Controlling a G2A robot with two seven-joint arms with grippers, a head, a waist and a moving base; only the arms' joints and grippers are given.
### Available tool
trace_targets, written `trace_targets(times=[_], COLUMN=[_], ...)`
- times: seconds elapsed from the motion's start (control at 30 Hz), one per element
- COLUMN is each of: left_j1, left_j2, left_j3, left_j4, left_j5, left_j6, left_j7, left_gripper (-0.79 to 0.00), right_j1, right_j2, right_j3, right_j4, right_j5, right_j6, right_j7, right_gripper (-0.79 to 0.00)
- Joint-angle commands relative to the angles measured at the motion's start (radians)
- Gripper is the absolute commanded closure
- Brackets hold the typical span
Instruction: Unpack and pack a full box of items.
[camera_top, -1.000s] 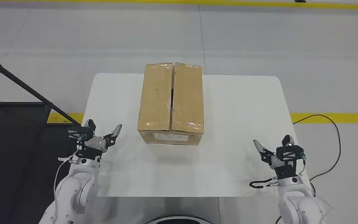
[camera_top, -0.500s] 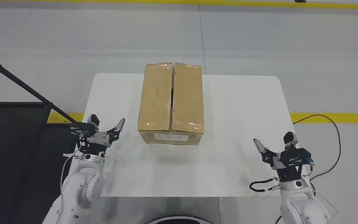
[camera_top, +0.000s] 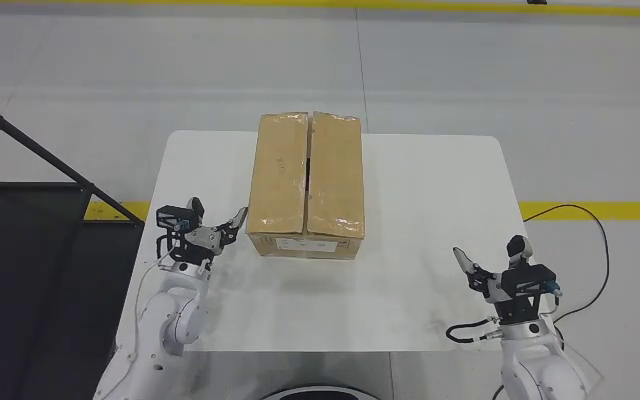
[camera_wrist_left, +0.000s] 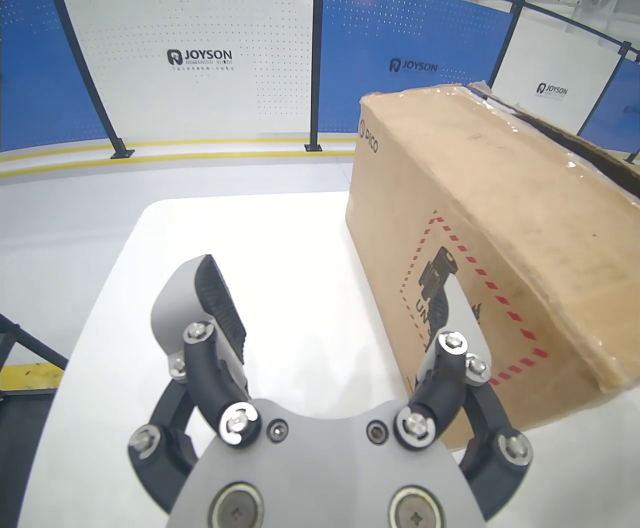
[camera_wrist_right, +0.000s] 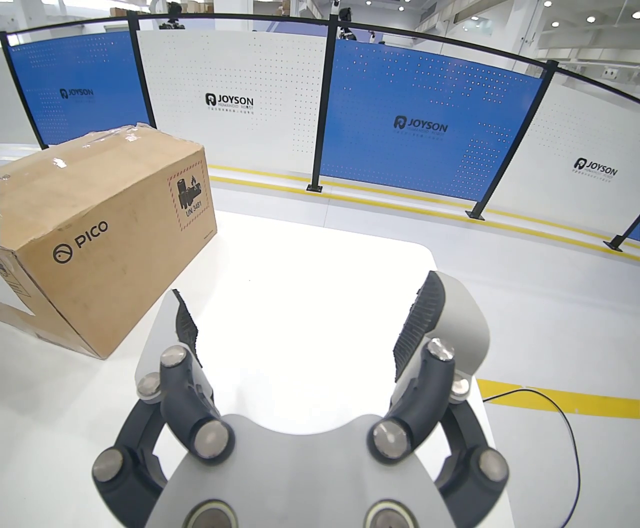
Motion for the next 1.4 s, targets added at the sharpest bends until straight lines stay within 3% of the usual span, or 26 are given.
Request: trace_targets(times=[0.0,0.43,0.9,1.37], left_j1=[-0.014,-0.046,-0.04,0.034], left_j2=[-0.003,-0.015,-0.019,0.009], left_j3=[0.017,0.081,0.139,0.028], left_j4=[0.013,0.02,-0.026,-0.025], left_j5=[0.003,0.028,0.081,0.159], left_j6=[0.001,-0.055,-0.175,-0.327], left_j7=[-0.002,-0.017,-0.012,0.039], left_gripper=[-0.785,-0.785,-0.785,-0.785], right_j1=[0.0,0.0,0.0,0.0], right_j2=[0.0,0.0,0.0,0.0], right_j3=[0.0,0.0,0.0,0.0], right_j4=[0.0,0.0,0.0,0.0], right_j5=[0.0,0.0,0.0,0.0], right_j6=[0.0,0.0,0.0,0.0], right_j7=[0.0,0.0,0.0,0.0], right_gripper=[-0.785,-0.785,-0.785,-0.785])
